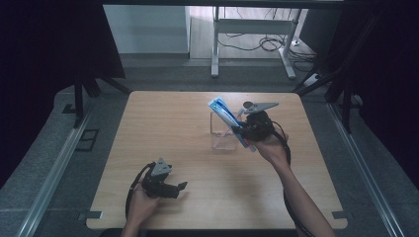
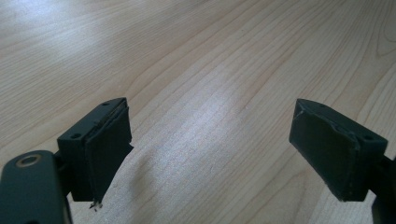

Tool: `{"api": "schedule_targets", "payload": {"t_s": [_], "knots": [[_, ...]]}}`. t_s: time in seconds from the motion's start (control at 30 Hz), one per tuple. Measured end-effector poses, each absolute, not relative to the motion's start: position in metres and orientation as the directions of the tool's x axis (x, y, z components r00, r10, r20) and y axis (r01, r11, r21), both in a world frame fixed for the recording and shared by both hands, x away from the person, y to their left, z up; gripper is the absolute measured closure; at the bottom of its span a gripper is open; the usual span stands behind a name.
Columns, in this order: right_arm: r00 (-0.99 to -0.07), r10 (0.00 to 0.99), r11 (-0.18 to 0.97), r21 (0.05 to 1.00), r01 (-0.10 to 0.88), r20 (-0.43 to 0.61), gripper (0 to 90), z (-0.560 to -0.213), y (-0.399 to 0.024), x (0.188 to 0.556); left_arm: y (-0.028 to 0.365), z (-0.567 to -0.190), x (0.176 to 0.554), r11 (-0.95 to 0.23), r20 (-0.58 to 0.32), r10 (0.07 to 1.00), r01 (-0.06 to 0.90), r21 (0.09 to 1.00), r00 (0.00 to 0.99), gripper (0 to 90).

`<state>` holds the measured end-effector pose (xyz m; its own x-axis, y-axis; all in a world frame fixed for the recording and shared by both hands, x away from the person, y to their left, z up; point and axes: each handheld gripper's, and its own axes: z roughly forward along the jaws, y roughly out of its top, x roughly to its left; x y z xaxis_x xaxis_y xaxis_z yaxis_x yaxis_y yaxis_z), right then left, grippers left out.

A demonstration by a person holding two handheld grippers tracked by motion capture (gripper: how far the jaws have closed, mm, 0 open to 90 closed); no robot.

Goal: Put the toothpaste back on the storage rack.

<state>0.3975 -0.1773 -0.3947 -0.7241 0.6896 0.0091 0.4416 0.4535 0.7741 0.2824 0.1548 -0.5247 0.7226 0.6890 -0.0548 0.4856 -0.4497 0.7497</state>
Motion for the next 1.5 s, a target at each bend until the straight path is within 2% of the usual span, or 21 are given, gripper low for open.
{"api": "schedule_targets", "payload": {"t_s": [1.5], "knots": [[-0.692,0.722,0.387,0.820,0.421,0.014,73.2,-0.394,-0.146,0.451,0.155,-0.524,0.283,-0.441,-0.063,0.684,0.481,0.758,0.727,13.1]]}}
